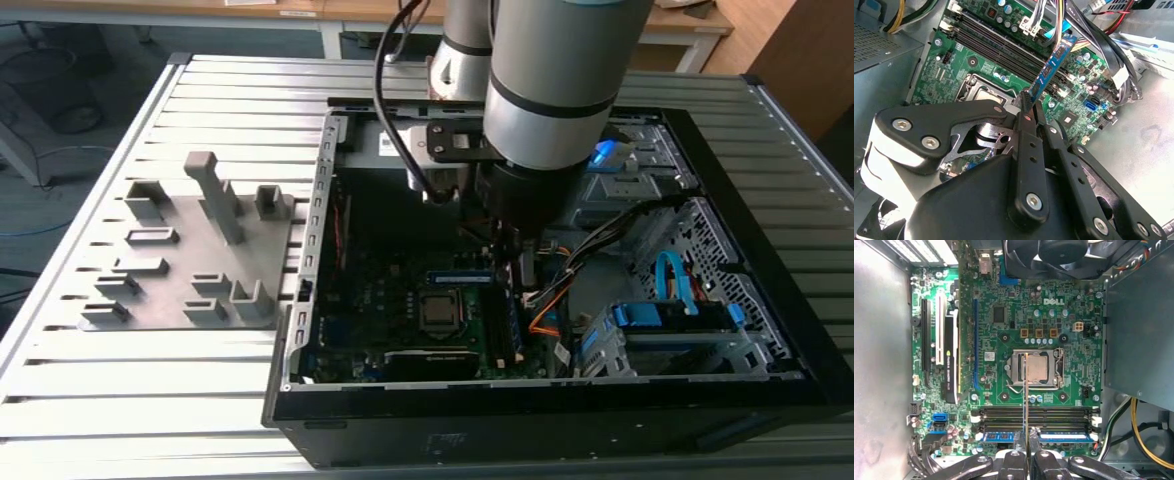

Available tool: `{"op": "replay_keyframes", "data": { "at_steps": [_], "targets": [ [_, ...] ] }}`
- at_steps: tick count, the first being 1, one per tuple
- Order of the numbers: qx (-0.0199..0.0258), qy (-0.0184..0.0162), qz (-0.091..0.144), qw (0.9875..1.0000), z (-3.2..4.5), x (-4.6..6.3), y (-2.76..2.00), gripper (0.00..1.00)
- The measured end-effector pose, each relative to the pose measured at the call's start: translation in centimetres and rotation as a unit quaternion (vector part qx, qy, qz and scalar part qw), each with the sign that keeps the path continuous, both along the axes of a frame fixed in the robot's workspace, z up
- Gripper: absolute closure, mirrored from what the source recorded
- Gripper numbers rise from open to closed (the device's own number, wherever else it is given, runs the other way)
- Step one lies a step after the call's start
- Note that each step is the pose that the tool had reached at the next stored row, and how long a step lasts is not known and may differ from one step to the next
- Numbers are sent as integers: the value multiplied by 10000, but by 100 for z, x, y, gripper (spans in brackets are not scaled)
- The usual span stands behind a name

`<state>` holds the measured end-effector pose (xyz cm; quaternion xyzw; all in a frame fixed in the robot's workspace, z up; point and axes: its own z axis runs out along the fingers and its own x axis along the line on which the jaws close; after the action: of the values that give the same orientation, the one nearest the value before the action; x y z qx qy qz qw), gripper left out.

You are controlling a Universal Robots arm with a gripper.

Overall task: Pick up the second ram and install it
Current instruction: 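Pick up the second ram and move it above second insertion slot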

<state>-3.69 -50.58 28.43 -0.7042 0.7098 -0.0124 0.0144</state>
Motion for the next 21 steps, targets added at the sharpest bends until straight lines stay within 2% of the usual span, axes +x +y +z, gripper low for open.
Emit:
{"op": "replay_keyframes", "data": {
  "at_steps": [10, 16, 21],
  "targets": [
    [1, 0, 0, 10000, -52, -2, -26, 86],
    [1, 0, 0, 10000, -66, -3, -52, 86],
    [0, 0, 0, 10000, -67, -3, -53, 86]
  ]
}}
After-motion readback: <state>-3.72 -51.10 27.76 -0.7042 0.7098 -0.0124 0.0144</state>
